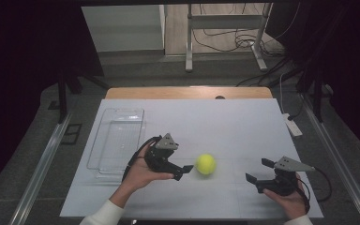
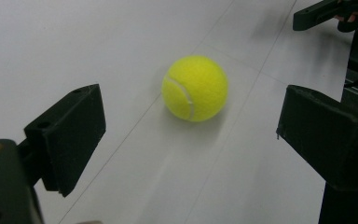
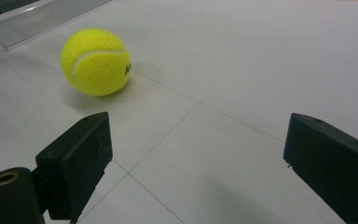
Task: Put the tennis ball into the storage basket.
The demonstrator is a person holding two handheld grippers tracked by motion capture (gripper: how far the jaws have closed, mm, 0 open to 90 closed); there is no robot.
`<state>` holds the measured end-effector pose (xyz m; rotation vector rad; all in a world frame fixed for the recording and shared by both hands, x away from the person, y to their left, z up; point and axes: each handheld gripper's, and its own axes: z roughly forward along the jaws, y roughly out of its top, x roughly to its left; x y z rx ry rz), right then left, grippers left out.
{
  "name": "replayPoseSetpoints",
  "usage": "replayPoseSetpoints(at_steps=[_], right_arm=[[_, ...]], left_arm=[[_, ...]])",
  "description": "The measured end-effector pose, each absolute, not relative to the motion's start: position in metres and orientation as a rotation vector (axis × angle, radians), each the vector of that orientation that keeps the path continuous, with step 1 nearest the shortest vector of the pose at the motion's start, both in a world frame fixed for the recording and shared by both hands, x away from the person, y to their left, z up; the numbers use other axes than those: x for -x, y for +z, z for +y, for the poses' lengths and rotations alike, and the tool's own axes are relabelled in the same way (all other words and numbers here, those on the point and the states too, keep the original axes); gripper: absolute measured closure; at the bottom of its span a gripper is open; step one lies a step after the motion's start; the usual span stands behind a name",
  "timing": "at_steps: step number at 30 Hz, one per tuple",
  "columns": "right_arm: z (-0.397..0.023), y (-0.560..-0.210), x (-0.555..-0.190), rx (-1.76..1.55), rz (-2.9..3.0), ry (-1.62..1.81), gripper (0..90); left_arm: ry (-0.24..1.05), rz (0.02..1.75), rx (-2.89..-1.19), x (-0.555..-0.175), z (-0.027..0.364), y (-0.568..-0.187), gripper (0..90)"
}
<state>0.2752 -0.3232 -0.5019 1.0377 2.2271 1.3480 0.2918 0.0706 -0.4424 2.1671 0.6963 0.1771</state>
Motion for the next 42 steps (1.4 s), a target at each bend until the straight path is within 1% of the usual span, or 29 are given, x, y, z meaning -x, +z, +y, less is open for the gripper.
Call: replayPoseSetpoints(at_steps=[17, 35, 42], right_arm=[[-0.324, -0.502, -0.274, -1.039, 2.225, 1.348, 8.1], [-0.325, -0.503, -0.275, -1.049, 2.226, 1.347, 8.2], [-0.325, -0.503, -0.275, -1.048, 2.228, 1.344, 8.1]], left_arm=[[0.171, 0.661, -2.191, -0.296, 0.055, -0.442, 8.1], [0.151, 0.661, -2.219, -0.304, 0.039, -0.448, 7.7], [0.149, 0.639, -2.254, -0.308, 0.03, -0.451, 7.4]])
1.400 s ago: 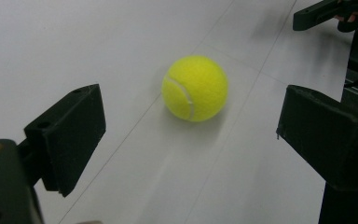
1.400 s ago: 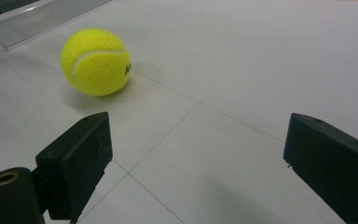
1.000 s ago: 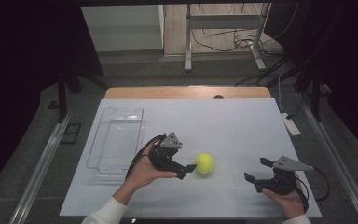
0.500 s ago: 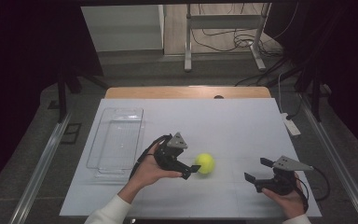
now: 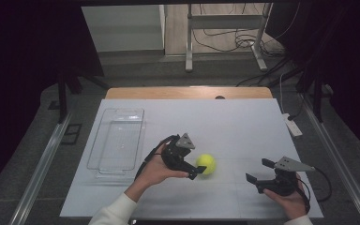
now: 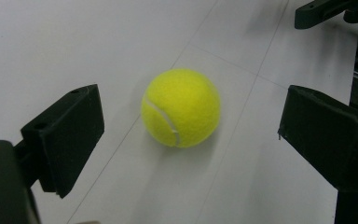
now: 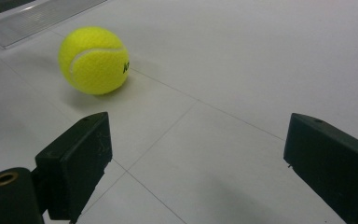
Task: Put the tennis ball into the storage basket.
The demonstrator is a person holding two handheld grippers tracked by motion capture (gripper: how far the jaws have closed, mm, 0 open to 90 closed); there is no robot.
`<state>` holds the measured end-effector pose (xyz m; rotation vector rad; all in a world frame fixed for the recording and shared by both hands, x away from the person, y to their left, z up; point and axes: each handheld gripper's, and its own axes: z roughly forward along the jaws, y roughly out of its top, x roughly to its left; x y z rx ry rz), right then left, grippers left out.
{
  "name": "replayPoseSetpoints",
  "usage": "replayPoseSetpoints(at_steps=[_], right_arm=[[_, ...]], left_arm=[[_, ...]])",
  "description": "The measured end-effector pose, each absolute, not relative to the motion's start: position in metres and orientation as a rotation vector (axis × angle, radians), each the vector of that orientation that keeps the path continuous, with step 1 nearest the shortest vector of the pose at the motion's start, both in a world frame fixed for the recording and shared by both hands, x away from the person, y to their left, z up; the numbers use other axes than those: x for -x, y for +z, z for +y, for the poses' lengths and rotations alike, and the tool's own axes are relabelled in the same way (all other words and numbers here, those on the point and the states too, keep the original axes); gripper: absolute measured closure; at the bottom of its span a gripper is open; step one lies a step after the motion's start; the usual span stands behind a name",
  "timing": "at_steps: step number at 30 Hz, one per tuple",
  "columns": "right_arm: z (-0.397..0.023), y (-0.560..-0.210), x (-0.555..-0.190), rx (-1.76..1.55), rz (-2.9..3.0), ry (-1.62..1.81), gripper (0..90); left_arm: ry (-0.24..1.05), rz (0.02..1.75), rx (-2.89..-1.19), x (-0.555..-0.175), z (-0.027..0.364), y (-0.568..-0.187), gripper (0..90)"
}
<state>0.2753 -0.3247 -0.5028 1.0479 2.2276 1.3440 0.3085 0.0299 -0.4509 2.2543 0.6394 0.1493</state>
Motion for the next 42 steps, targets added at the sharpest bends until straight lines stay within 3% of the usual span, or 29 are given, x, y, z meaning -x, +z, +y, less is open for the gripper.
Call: replayPoseSetpoints(at_steps=[42], right_arm=[[-0.325, -0.503, -0.276, -1.046, 2.231, 1.334, 8.0]], left_arm=[[0.098, 0.668, -2.388, -0.333, -0.008, -0.477, 3.7]])
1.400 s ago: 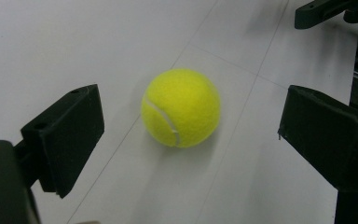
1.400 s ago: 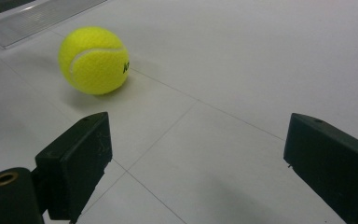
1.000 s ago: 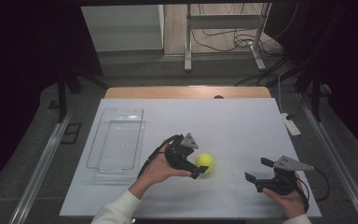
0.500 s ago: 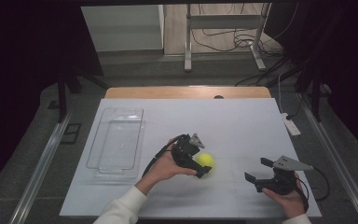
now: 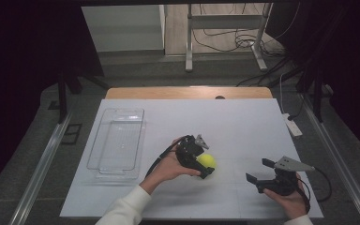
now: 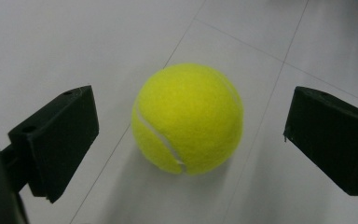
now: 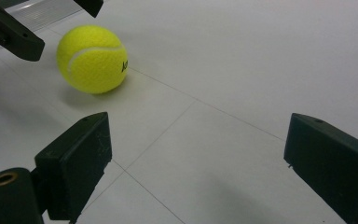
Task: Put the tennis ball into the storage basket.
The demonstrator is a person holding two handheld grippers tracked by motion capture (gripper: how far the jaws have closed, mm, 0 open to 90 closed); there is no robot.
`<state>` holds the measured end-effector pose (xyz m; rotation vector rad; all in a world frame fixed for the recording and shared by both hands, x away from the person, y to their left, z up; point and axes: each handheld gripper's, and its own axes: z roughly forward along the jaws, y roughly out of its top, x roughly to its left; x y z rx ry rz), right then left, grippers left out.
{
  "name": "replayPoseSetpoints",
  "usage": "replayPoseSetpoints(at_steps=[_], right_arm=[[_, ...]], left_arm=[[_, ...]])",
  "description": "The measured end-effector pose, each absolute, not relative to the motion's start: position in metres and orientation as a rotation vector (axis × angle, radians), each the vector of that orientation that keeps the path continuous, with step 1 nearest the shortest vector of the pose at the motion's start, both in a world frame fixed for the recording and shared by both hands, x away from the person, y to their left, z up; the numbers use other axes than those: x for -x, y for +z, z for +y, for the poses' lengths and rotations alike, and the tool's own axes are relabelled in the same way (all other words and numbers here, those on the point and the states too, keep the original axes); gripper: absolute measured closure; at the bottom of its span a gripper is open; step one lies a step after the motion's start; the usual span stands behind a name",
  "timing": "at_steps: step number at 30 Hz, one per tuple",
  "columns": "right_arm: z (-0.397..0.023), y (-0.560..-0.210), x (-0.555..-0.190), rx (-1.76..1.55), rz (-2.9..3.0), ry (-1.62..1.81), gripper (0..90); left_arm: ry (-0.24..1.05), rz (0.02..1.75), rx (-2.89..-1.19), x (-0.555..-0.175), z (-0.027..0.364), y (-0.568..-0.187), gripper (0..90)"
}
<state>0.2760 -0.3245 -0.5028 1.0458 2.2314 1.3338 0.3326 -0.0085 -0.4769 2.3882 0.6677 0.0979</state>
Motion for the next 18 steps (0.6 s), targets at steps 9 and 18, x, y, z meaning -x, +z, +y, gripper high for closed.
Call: replayPoseSetpoints(at_steps=[9, 18], right_arm=[[-0.325, -0.503, -0.276, -1.047, 2.231, 1.338, 7.9], [-0.325, -0.503, -0.276, -1.047, 2.232, 1.334, 7.9]], left_arm=[[0.09, 0.673, -2.419, -0.336, -0.017, -0.486, 3.9], [0.1, 0.669, -2.463, -0.336, -0.025, -0.495, 4.7]])
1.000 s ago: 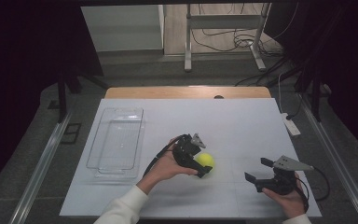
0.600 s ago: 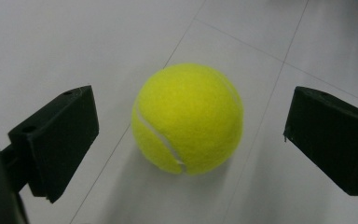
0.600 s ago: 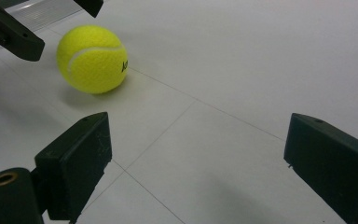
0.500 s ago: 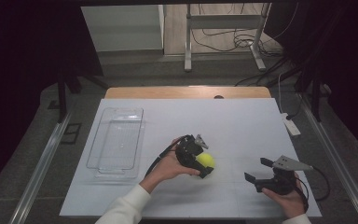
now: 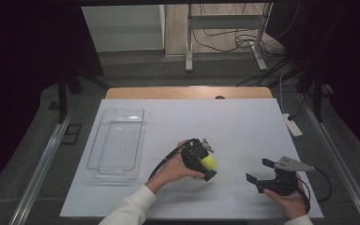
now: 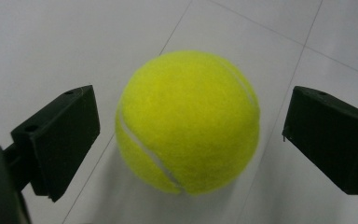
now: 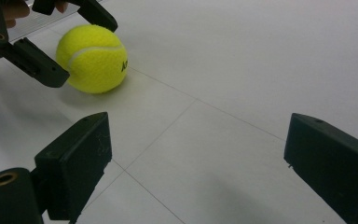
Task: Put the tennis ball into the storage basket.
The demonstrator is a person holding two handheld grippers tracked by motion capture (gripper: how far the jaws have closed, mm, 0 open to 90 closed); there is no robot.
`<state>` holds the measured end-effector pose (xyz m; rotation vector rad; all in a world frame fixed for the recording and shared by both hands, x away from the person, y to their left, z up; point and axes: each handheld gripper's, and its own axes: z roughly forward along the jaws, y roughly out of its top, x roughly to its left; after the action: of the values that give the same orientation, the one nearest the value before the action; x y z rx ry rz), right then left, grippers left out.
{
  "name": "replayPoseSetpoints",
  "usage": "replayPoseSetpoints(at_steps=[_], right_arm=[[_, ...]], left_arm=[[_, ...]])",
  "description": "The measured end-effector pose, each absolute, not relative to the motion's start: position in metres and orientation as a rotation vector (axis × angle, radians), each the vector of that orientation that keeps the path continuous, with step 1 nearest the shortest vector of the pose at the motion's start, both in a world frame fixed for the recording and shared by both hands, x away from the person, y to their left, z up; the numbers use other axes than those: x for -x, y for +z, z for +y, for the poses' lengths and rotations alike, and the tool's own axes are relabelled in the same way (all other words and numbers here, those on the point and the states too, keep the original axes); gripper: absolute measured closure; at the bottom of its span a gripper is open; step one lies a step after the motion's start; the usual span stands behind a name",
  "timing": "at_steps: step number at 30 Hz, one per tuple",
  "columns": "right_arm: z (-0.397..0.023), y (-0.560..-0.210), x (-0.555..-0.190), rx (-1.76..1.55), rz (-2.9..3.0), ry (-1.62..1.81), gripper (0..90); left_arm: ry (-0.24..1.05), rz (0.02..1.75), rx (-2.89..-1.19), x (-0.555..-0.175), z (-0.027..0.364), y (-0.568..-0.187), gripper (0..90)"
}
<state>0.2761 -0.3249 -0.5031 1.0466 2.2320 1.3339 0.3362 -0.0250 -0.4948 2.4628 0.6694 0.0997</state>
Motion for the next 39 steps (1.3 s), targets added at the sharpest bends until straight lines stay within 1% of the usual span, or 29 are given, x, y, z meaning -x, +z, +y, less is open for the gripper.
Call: replayPoseSetpoints(at_steps=[2, 4, 5, 6, 7, 9, 10, 16, 21, 39], right_arm=[[-0.325, -0.503, -0.276, -1.048, 2.232, 1.333, 7.9], [-0.325, -0.503, -0.276, -1.049, 2.232, 1.334, 7.9], [-0.325, -0.503, -0.276, -1.049, 2.232, 1.334, 7.9], [-0.325, -0.503, -0.276, -1.049, 2.232, 1.334, 7.9], [-0.325, -0.503, -0.276, -1.049, 2.232, 1.334, 7.9], [-0.325, -0.503, -0.276, -1.05, 2.231, 1.336, 7.9], [-0.325, -0.503, -0.276, -1.049, 2.23, 1.334, 8.0], [-0.325, -0.503, -0.276, -1.049, 2.228, 1.333, 8.0], [-0.325, -0.503, -0.276, -1.05, 2.226, 1.333, 8.0], [-0.326, -0.502, -0.276, -1.051, 2.222, 1.332, 8.0]], left_arm=[[0.1, 0.675, -2.472, -0.336, -0.026, -0.496, 6.2], [0.103, 0.678, -2.476, -0.336, -0.026, -0.497, 9.7], [0.112, 0.683, -2.477, -0.335, -0.026, -0.498, 12.4], [0.112, 0.683, -2.477, -0.335, -0.026, -0.498, 18.2], [0.114, 0.688, -2.474, -0.335, -0.025, -0.498, 18.2], [0.119, 0.697, -2.466, -0.335, -0.024, -0.498, 24.4], [0.114, 0.695, -2.468, -0.335, -0.024, -0.498, 25.0], [0.121, 0.69, -2.469, -0.334, -0.022, -0.496, 26.1], [0.109, 0.684, -2.441, -0.333, -0.017, -0.49, 26.2], [0.135, 0.659, -2.384, -0.326, -0.004, -0.476, 26.4]])
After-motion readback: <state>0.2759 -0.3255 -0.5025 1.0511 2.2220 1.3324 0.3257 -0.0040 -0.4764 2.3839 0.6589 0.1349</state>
